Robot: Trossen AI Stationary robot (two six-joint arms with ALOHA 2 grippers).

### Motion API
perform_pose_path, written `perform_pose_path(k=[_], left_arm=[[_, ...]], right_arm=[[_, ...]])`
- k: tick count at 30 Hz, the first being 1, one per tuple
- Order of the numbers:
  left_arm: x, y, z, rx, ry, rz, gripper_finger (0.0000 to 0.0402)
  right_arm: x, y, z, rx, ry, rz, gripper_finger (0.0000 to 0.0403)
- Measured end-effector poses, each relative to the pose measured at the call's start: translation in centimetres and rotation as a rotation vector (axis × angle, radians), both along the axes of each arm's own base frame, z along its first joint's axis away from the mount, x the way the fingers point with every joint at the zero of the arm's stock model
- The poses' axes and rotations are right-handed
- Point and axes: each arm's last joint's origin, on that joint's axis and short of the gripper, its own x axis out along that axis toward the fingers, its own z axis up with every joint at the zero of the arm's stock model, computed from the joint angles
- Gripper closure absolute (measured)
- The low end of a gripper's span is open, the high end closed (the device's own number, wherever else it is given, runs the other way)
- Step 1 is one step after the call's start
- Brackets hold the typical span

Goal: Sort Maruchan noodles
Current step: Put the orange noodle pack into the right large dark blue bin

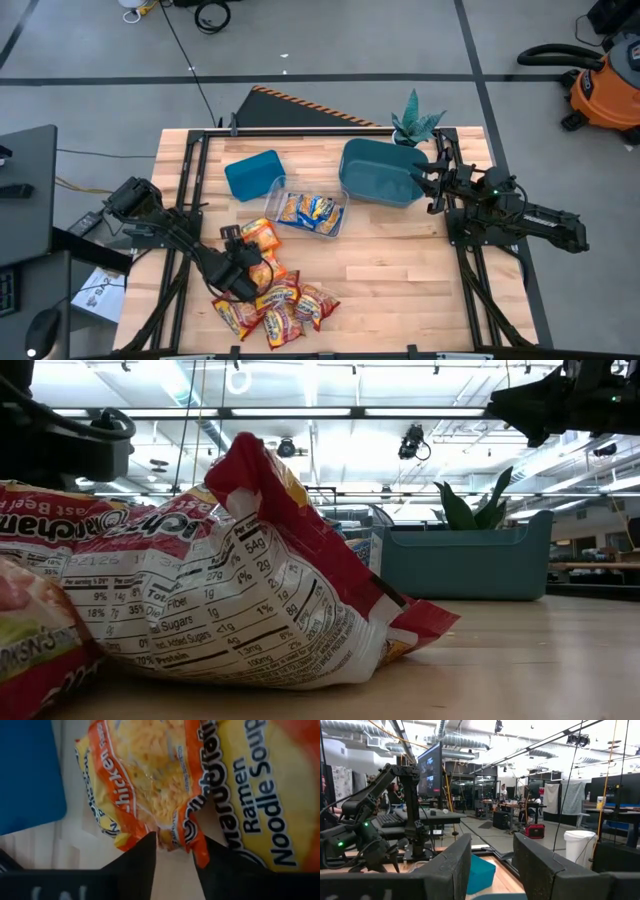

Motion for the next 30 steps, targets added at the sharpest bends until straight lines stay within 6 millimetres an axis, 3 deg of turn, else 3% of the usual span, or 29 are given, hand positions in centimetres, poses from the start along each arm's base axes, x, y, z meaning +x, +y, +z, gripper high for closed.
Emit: perform_pose_path(k=[9,14,19,30], left_arm=[[0.1,0.1,0.5,0.016,-0.086,0.061,0.039],[-0.2,-0.4,2.5,-0.02,-0.136,0.056,0.0391],[-1.2,-0.1,6.1,-0.073,-0.198,0.052,0.0394],[-4.3,3.8,12.5,-0.038,-0.46,0.053,0.0396]], right_arm=[[0.0,0.0,0.0,0.0,0.0,0.0,0.025],[0.0,0.0,0.0,-0.001,0.0,0.0,0.025],[0.0,0.0,0.0,-0.001,0.0,0.0,0.025],[0.0,0.0,0.1,-0.006,-0.009,-0.001,0.025]])
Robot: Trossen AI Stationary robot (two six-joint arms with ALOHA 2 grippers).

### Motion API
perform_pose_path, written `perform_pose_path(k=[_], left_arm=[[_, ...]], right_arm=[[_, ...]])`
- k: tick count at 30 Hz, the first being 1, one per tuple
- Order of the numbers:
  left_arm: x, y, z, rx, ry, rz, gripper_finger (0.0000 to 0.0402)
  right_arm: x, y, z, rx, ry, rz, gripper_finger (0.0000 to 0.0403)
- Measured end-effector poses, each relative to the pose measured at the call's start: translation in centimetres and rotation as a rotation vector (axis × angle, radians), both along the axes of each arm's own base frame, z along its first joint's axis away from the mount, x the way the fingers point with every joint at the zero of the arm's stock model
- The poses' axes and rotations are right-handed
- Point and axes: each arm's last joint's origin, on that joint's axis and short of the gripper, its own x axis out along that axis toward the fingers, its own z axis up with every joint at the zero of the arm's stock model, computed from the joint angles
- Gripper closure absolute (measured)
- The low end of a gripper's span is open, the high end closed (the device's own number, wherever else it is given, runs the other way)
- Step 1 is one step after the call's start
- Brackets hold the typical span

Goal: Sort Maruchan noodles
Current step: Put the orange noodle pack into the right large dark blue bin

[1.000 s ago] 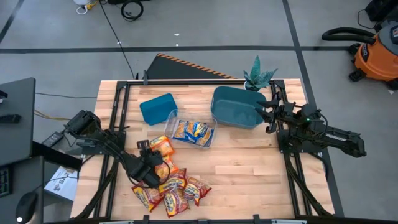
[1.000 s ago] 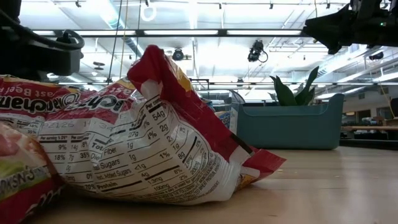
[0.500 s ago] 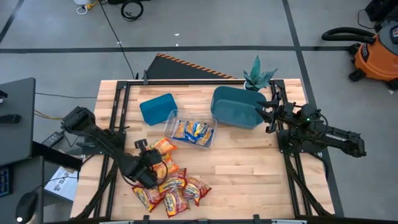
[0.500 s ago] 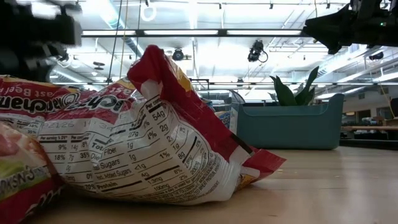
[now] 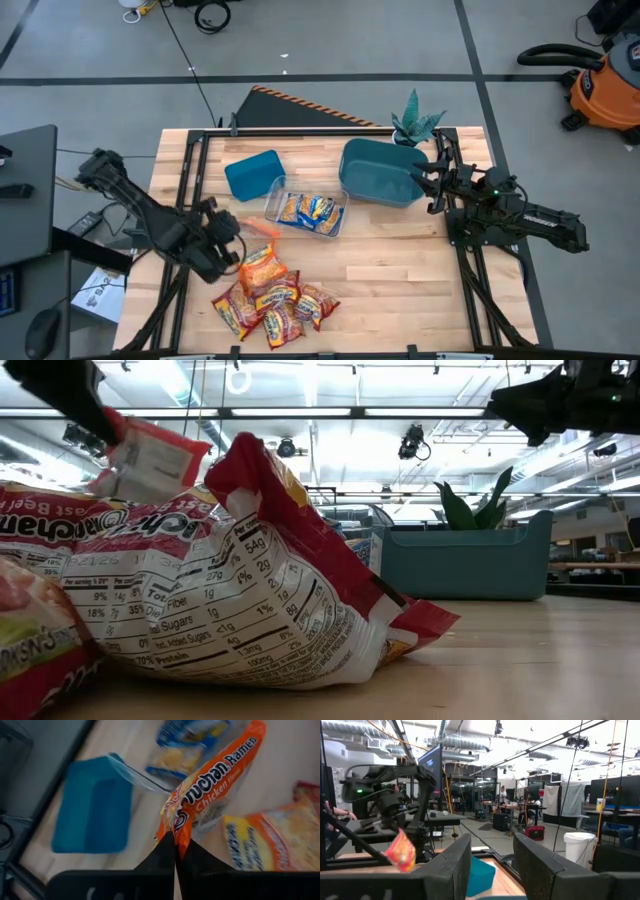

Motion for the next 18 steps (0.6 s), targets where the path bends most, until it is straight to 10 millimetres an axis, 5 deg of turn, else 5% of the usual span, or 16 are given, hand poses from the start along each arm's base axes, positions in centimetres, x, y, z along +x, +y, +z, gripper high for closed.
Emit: perform_pose_path(k=[10,18], left_arm=[[-0.7,3.9,2.4,0.179,-0.12,0.072,0.0397],[0.7,7.5,2.5,0.308,-0.009,0.19,0.0397]], right_arm=[[0.0,0.0,0.0,0.001,-0.005,0.001,0.025],[0.0,0.0,0.1,0.0,-0.006,0.001,0.025]])
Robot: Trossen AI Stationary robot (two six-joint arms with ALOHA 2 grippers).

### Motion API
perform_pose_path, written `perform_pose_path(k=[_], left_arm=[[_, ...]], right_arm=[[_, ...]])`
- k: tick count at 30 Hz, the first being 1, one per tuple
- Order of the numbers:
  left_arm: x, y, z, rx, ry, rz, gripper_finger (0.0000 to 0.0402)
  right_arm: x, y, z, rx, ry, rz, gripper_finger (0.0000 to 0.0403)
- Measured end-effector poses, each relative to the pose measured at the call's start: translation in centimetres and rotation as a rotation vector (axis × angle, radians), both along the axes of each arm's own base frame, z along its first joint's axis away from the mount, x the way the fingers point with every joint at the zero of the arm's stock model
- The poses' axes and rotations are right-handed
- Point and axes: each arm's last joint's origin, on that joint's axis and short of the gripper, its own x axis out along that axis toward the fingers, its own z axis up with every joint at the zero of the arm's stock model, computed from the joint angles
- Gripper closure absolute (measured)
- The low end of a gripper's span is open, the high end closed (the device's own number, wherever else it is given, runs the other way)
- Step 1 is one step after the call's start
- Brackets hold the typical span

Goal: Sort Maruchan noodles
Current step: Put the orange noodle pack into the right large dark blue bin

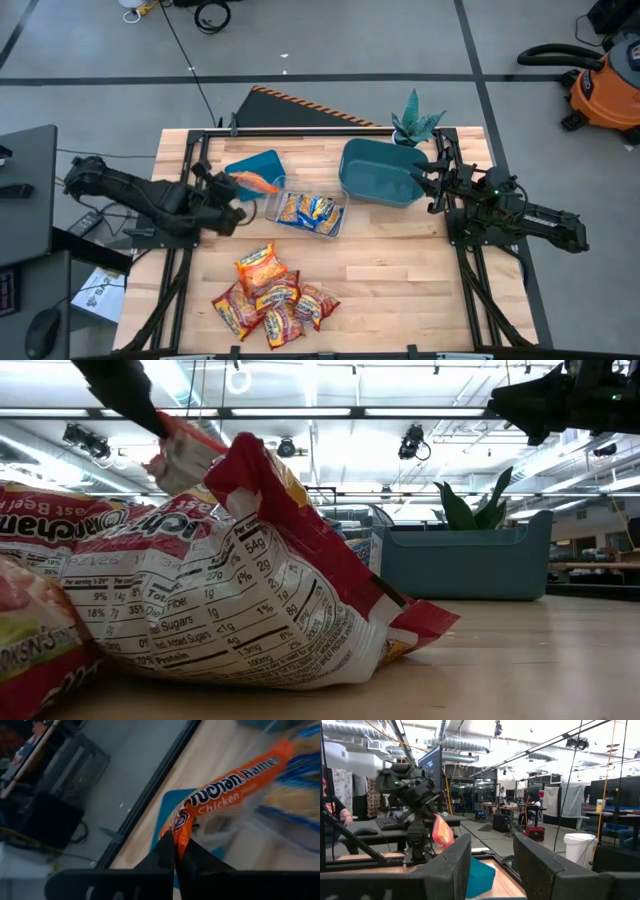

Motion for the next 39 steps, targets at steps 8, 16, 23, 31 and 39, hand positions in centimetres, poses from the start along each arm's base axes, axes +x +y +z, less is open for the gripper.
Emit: perform_pose_path(k=[8,16,23,31,39], left_arm=[[1.2,3.8,-0.2,-0.006,0.131,0.052,0.0397],[4.3,7.5,1.4,-0.088,-0.086,-0.134,0.0397],[6.2,9.8,3.0,-0.024,-0.289,-0.234,0.0397],[10.8,11.8,2.8,-0.042,-0.286,-0.334,0.0397],[16.2,14.5,4.1,-0.012,-0.231,-0.434,0.0397]], right_arm=[[0.0,0.0,0.1,-0.005,-0.008,-0.001,0.025],[0.0,0.0,0.1,-0.006,-0.009,-0.001,0.025],[-0.1,0.0,0.2,0.01,-0.028,0.006,0.025],[-0.1,0.0,0.2,0.015,-0.027,0.008,0.025],[-0.1,0.0,0.2,0.015,-0.027,0.008,0.025]])
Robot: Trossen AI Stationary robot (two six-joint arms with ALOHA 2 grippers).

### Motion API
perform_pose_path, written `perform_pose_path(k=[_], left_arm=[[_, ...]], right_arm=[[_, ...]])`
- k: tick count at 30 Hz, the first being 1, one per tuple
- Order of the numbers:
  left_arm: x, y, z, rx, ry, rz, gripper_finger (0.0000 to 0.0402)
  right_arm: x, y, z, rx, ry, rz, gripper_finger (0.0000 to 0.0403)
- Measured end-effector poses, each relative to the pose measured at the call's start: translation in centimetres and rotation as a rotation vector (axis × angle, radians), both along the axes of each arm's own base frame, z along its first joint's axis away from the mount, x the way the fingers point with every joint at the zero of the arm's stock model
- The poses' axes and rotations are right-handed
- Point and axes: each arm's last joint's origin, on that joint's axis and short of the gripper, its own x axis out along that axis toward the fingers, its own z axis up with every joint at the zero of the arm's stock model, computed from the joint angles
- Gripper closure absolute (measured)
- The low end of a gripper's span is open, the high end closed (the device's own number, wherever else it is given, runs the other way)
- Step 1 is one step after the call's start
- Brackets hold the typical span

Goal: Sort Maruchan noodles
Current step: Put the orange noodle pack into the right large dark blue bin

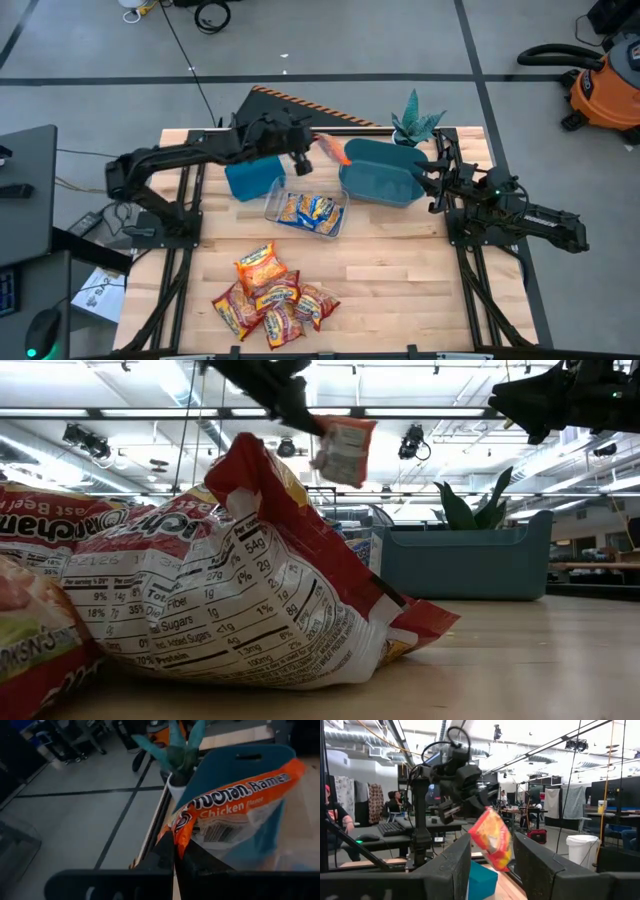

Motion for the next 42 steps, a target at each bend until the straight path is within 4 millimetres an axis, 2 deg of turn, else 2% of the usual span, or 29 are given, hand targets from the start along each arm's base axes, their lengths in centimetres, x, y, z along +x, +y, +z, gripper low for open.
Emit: perform_pose_path(k=[8,18,22,33,42], left_arm=[[4.8,2.3,1.2,0.043,-0.025,-0.067,0.0397],[10.0,4.0,0.9,0.041,-0.05,-0.142,0.0397],[11.0,4.2,1.0,0.05,-0.074,-0.144,0.0397],[12.3,4.4,-0.6,0.006,-0.095,-0.152,0.0396],[12.5,4.4,0.1,0.036,-0.166,-0.159,0.0395]], right_arm=[[0.0,0.0,0.0,0.0,0.001,0.0,0.025],[0.0,0.0,0.0,0.0,0.001,0.0,0.025],[0.0,0.0,0.0,0.0,0.001,0.0,0.025],[0.0,0.0,0.0,0.0,0.001,0.0,0.025],[0.0,0.0,0.0,0.0,0.001,0.0,0.025]])
